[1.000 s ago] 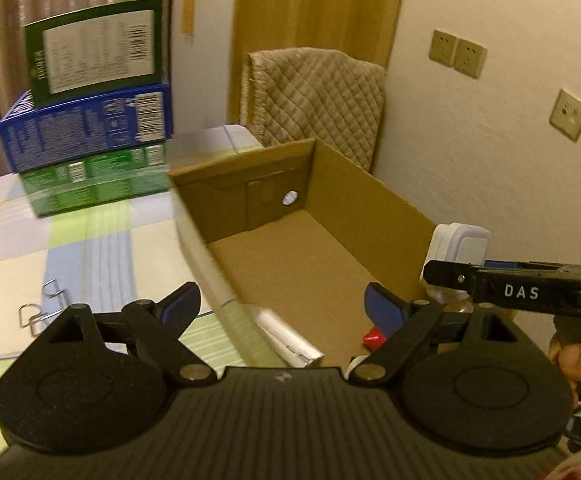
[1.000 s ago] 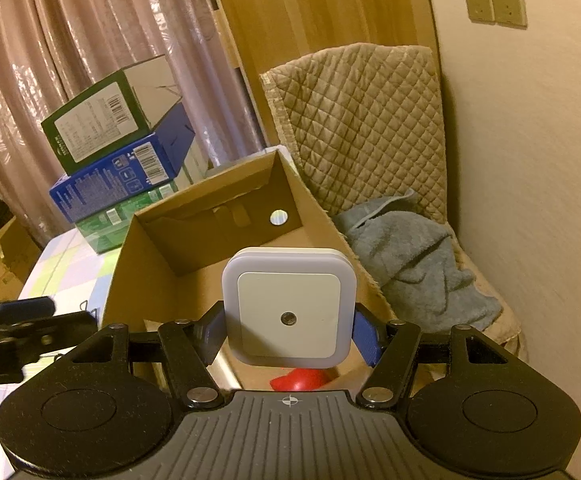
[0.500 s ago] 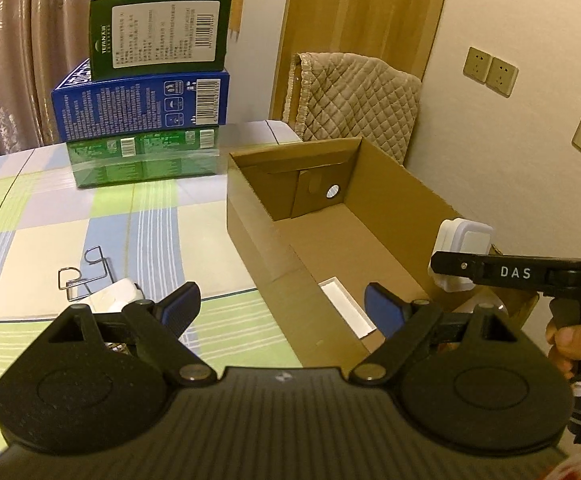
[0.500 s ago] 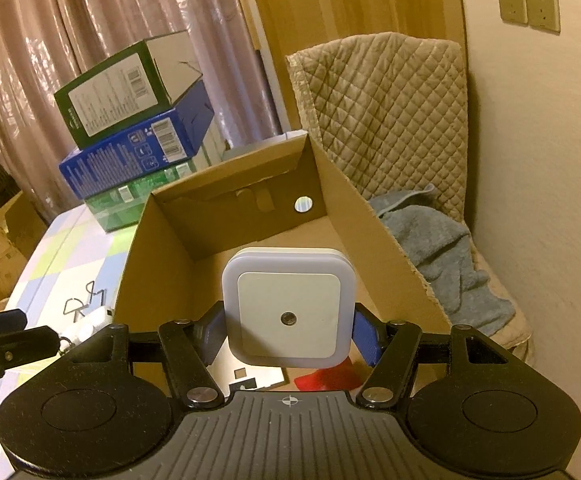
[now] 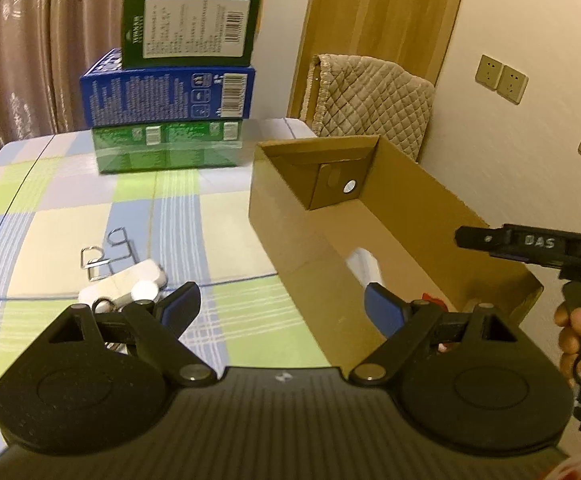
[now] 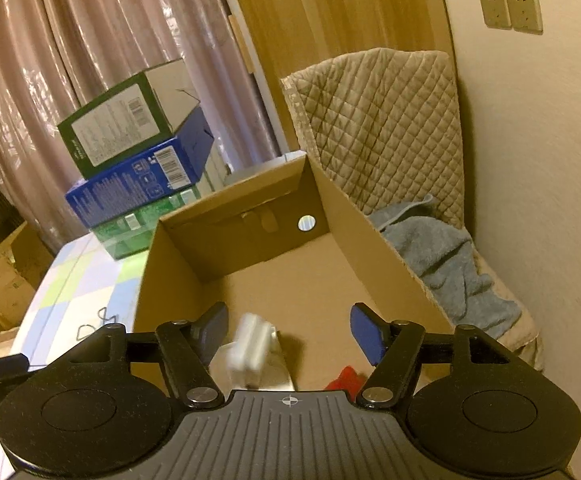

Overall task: Organize rigid objects
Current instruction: 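Open the left tool to drop the lid while the right tool releases the night light into the box, then move both tools back over the table toward the hair clip and white jar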

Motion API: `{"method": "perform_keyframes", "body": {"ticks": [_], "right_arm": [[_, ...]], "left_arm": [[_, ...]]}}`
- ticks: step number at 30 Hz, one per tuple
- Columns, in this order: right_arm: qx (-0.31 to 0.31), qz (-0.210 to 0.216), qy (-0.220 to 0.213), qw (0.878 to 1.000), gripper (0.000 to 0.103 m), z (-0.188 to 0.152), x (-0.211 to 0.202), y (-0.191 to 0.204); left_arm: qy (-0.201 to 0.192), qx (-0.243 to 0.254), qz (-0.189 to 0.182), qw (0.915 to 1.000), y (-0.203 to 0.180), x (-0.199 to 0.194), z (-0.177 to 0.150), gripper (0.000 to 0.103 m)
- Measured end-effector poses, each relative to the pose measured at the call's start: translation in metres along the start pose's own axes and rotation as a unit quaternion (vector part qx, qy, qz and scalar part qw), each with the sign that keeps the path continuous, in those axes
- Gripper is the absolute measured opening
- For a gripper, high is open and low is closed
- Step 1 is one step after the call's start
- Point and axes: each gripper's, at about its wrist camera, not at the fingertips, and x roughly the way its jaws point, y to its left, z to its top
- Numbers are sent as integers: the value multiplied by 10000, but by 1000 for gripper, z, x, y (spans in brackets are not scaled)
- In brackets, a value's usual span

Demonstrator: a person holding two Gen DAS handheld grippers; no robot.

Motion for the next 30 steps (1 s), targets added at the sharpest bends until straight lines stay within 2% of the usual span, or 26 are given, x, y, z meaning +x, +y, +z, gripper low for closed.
{"method": "perform_keyframes", "body": {"ticks": [17, 30], "right_arm": [[-352, 154, -65, 9992, 70, -46, -75, 80], [-720, 275, 94, 9970, 72, -82, -96, 136]], "left_arm": [[-63, -166, 418, 9990, 45, -79, -37, 86], [-123, -265, 591, 9978, 68, -126, -66, 87]]}}
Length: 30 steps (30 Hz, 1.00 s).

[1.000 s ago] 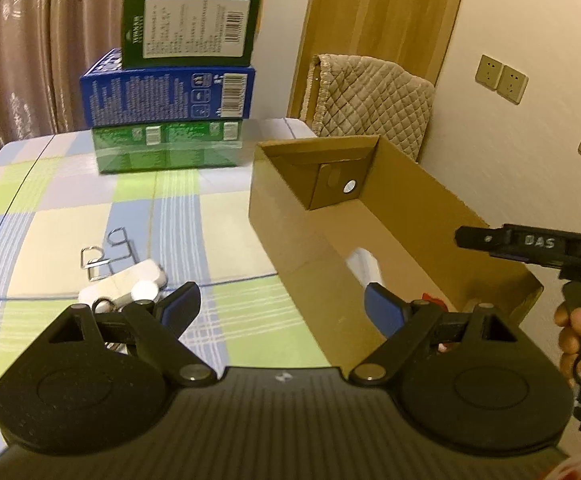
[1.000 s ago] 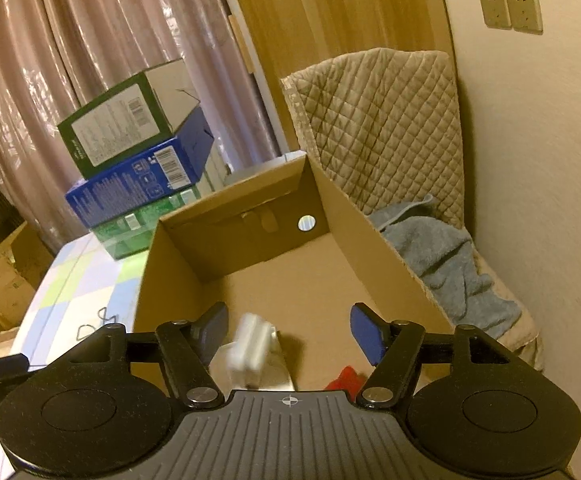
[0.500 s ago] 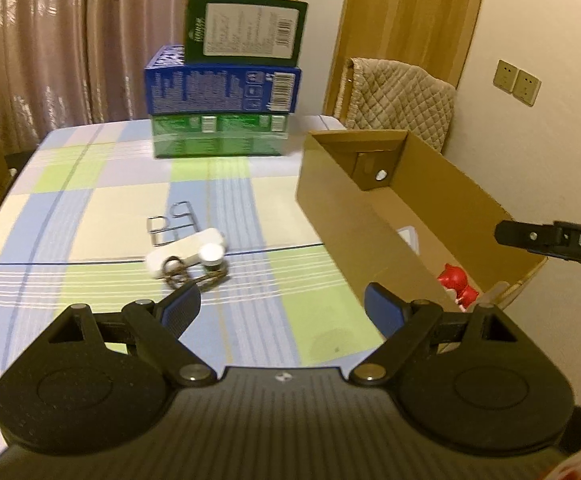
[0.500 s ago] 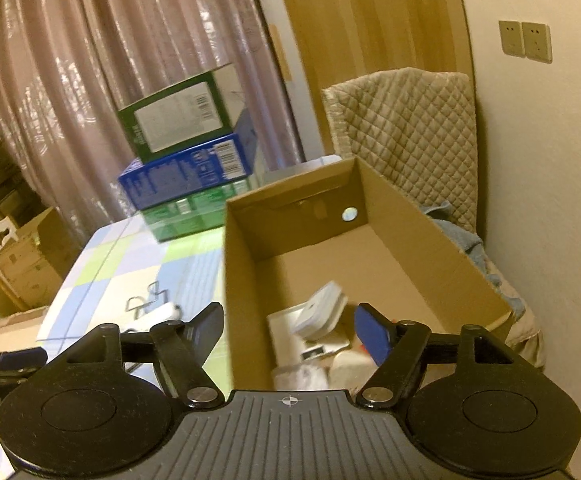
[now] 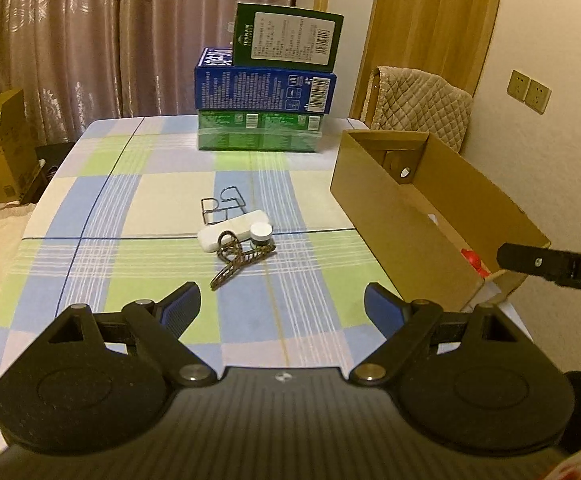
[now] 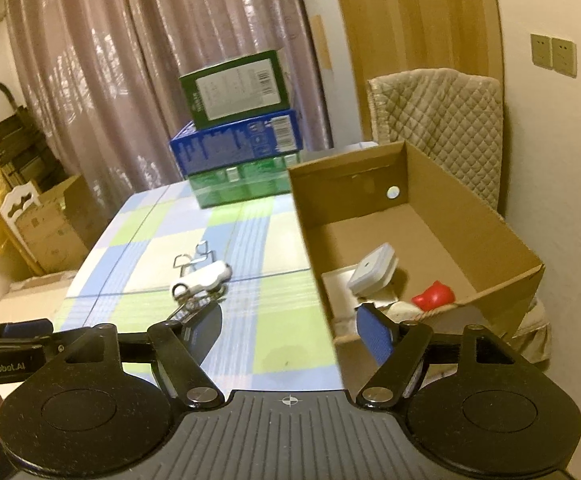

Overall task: Organize rigid objects
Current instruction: 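Move both tools back over the table toward the hair clip and white jar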

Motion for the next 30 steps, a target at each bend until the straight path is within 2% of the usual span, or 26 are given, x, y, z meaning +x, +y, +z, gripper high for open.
{"method": "perform_keyframes", "body": {"ticks": [16, 30], "right_arm": [[-214, 323, 151, 9991, 72, -18, 11, 39], [-200, 422, 292, 9985, 72, -28, 27, 46]], "left_arm": [[-13, -204, 155, 9997, 28, -11, -14, 87], [68, -324, 302, 9990, 50, -3, -18, 86]]}}
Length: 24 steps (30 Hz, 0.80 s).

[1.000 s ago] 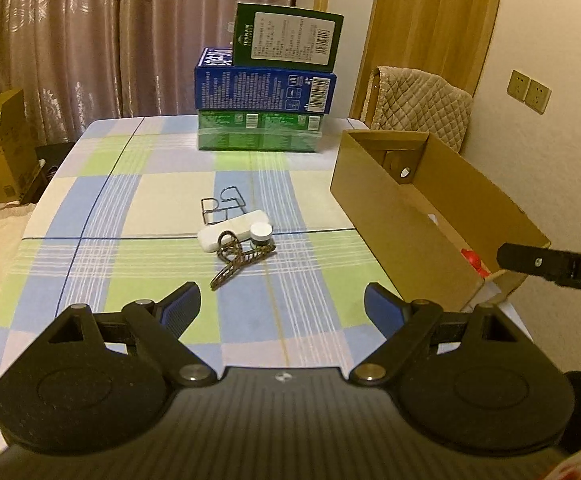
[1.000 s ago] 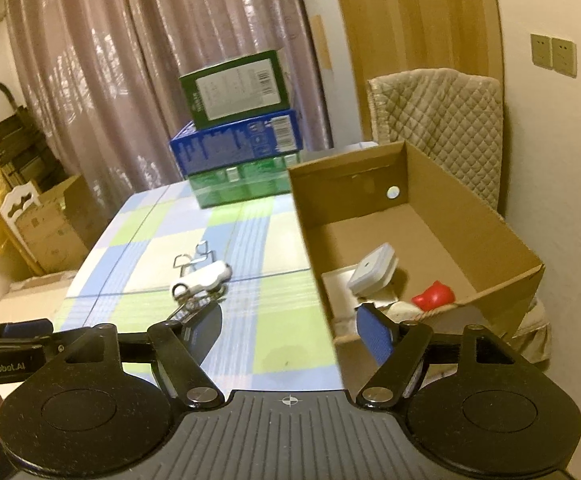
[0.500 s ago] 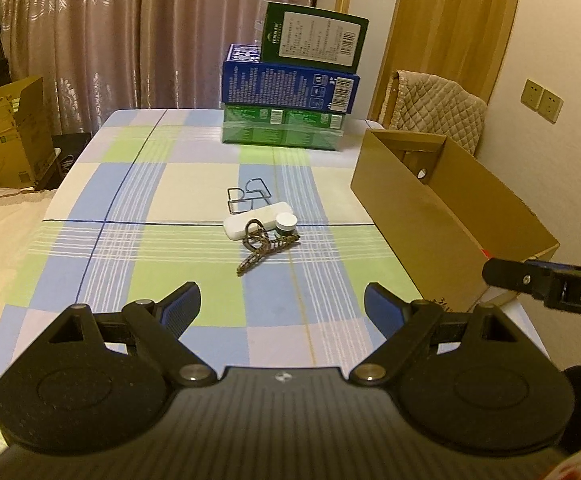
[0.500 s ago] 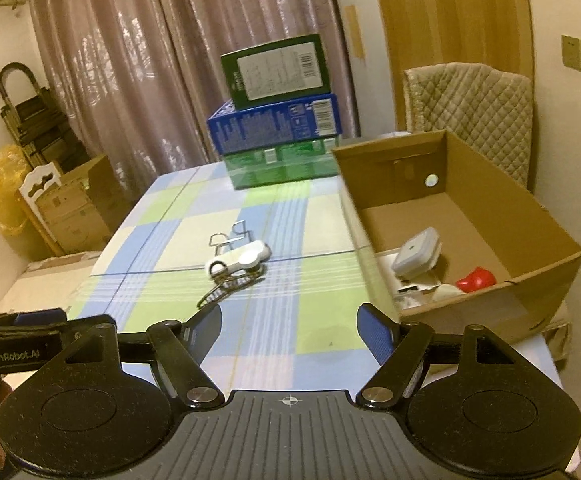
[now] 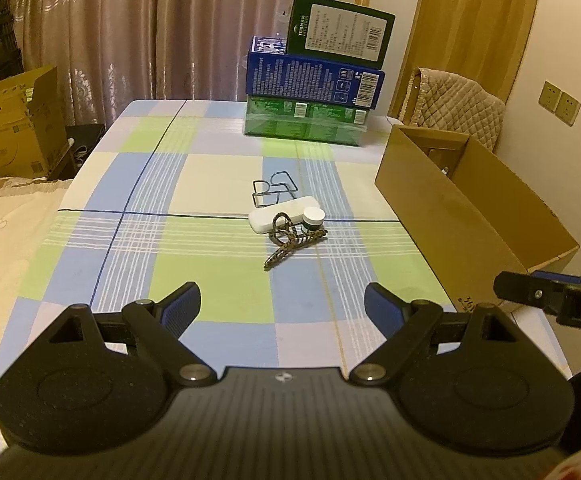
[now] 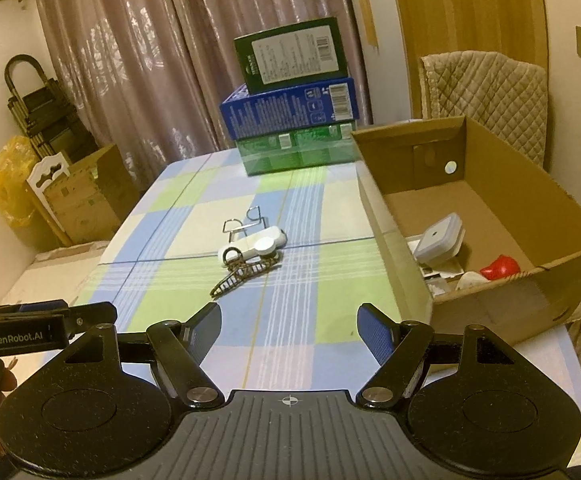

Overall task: Organize rigid objects
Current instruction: 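Move both tools back over the table toward the hair clip and white jar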

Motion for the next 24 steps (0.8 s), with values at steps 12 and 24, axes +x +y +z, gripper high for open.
{"method": "perform_keyframes", "body": {"ticks": [12, 24], "right_arm": [[-166, 66, -4, 9998, 72, 0, 22, 7], [-286, 46, 118, 9995, 72, 13, 89, 4]], "left_arm": [[46, 131, -74, 9999, 15, 24, -1, 86], [158, 615, -439, 9970, 32, 95, 12, 86]]}}
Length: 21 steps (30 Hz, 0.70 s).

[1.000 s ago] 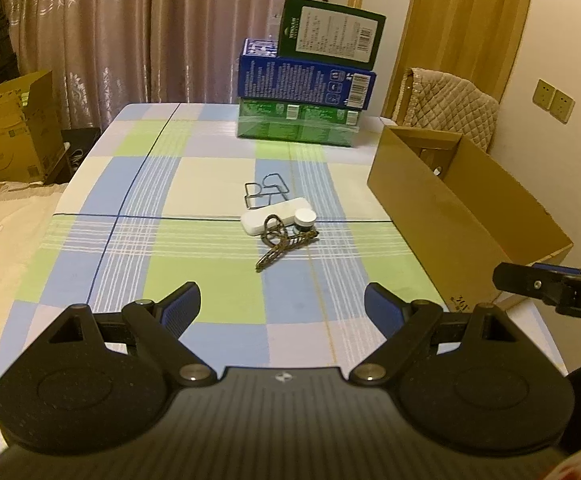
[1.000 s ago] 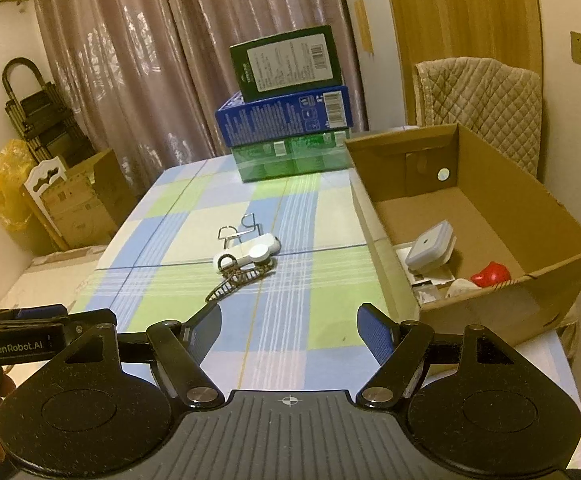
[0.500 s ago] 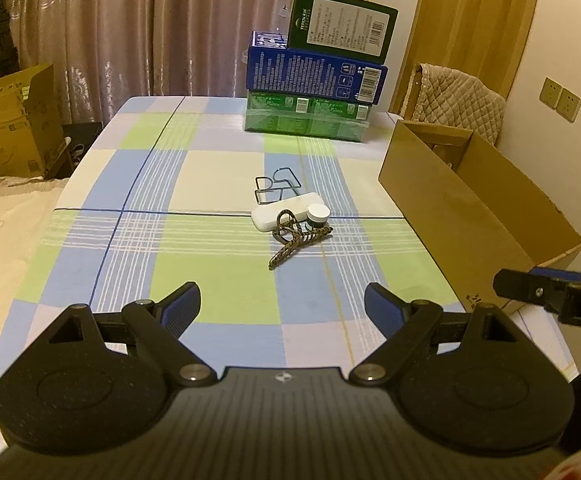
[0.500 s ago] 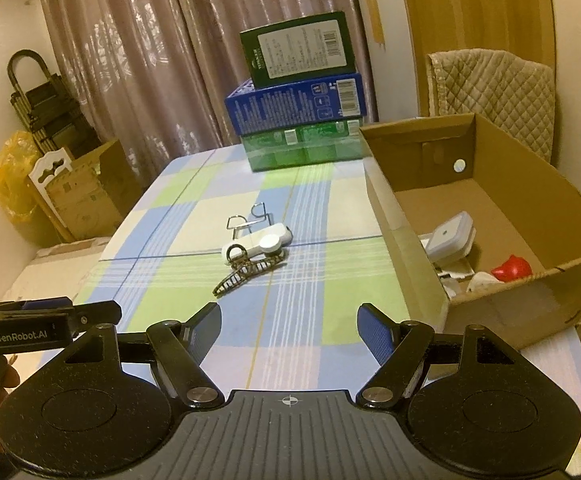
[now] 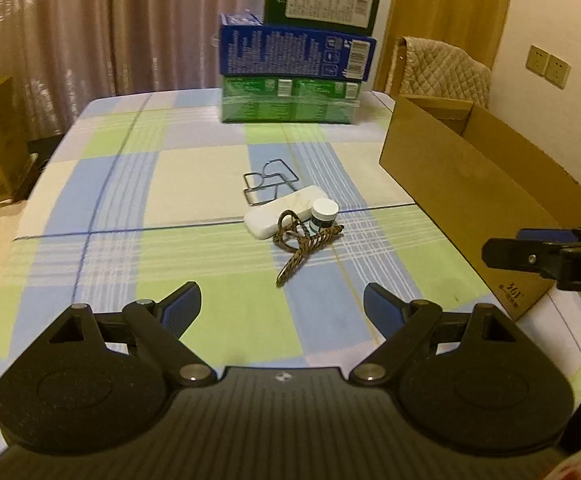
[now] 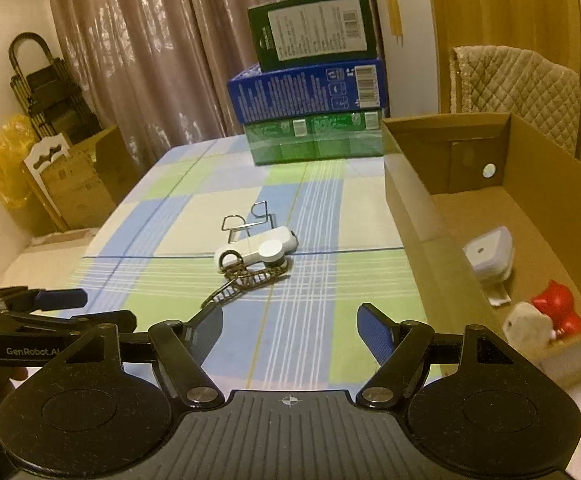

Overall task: Organize rigid objects
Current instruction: 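Move both tools back over the table toward the hair clip and white jar, then grasp the leopard-print hair clip with the left tool while the right tool grasps the white jar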

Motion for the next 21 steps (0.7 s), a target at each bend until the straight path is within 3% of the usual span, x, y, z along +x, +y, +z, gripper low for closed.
{"method": "perform_keyframes", "body": {"ticks": [8, 12, 21], "right_arm": [[-50, -153, 159, 9997, 71, 5, 53, -14], [16, -176, 315, 9993, 67, 4, 79, -24], [-26, -245, 414, 9988, 63, 0, 112, -32]], "left_arm": [[90, 530, -353, 9979, 7, 66, 8, 86], [57, 919, -472, 9946, 6, 96, 9, 80], [18, 1002, -702, 9925, 9, 139, 22, 71]]}}
